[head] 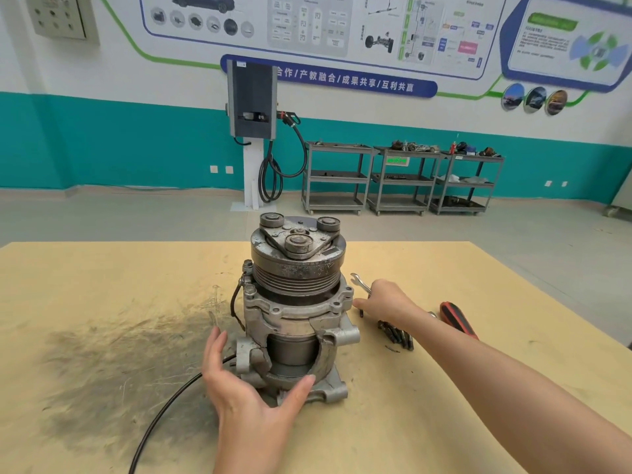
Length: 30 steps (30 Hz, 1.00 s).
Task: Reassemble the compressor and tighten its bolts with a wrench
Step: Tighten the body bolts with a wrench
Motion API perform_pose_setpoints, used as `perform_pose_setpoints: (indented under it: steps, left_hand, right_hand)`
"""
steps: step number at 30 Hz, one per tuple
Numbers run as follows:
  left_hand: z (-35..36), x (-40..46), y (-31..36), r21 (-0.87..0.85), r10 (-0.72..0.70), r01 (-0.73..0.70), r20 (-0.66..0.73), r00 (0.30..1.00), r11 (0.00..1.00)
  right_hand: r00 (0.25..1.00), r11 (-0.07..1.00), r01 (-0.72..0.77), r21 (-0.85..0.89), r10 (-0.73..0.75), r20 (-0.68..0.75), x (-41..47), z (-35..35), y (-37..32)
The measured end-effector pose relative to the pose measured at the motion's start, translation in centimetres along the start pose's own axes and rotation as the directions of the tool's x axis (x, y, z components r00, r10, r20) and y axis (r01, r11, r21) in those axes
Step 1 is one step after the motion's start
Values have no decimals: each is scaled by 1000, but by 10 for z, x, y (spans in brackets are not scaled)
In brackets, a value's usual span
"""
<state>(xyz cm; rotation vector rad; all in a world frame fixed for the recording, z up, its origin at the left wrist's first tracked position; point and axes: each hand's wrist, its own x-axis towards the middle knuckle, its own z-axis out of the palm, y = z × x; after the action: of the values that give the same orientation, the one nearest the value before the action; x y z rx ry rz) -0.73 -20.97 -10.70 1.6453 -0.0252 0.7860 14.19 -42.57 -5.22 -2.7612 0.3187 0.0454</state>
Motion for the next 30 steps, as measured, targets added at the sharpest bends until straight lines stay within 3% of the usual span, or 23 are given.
perform_pose_setpoints:
  steps: [4,9,11,13,15,17,19,21,24,27,30]
  left_hand:
    - [-2,0,-1,43,71,-73,52,996,996]
    - [-4,0,-3,16,40,-41,67,997,999]
    - [-3,0,-7,37,23,-26,67,998,999]
    - [-4,0,-6,3,-43,42,74,996,999]
    - [-4,-3,-3,32,-87,84,120,989,996]
    - [-4,-5,0,44,-100,94,151,983,995]
    - [-5,-4,1,-10,-117,120,139,983,993]
    - [-6,-5,2,11,-54,53,109,993,999]
    - [-6,-6,-1,55,3,-8,96,995,998]
    - [-7,-5,-3,40,6,-11,107,994,999]
    - [-8,-4,-1,3,-10,9,112,994,1000]
  right_hand:
    - [999,995,4,-95,0,35,4,0,-3]
    - [998,985,54,-164,-48,44,6,4,-4]
    - [998,996,67,-57,-67,-2,-1,-3,-7]
    - [993,971,104,215,-90,-74,-13,-17,-12]
    - [982,820,186,541,-130,-140,-33,-34,-18]
    - [960,567,274,777,-211,-184,-58,-50,-22]
    - [926,327,306,894,-320,-200,-82,-65,-26]
    - [889,212,296,931,-418,-188,-100,-73,-29]
    - [857,259,304,917,-495,-144,-114,-79,-32]
    - [864,329,314,891,-487,-124,-116,-78,-32]
    - [869,330,265,906,-488,-77,-117,-76,-30]
